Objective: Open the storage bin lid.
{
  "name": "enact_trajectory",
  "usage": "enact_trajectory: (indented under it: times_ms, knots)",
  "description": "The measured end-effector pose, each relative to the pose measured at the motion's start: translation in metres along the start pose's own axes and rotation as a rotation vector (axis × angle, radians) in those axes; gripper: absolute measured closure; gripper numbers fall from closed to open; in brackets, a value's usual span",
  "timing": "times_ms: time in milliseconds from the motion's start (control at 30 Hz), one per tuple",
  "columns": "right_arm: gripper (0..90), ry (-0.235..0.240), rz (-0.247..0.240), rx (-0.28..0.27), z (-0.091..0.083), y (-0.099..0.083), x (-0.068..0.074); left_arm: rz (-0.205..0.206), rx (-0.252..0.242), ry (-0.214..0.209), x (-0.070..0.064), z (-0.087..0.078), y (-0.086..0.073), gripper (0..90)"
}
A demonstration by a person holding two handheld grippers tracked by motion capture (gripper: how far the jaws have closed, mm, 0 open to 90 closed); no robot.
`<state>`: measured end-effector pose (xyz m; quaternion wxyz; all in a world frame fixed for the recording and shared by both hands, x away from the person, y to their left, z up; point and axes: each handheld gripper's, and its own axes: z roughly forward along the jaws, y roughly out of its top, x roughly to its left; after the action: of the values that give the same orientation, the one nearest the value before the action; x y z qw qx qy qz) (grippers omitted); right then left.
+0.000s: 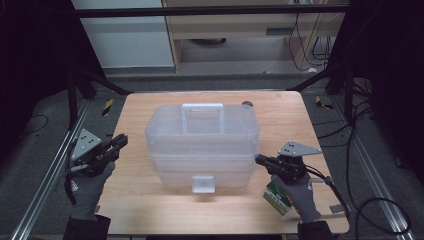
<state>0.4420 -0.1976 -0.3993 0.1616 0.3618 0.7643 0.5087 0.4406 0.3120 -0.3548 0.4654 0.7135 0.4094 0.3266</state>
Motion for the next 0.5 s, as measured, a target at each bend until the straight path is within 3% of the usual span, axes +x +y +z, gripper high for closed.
enact_trajectory:
  times_ms: [267, 500]
  knots:
    - [90.0, 0.003, -0.003, 0.005, 0.000, 0.000, 0.000, -0.038, 0.062, 0.007, 0.001, 0.008, -0.025, 83.8]
    - [90.0, 0.003, -0.001, 0.005, 0.000, 0.000, 0.000, -0.051, 0.113, -0.046, -0.006, 0.021, -0.038, 87.6]
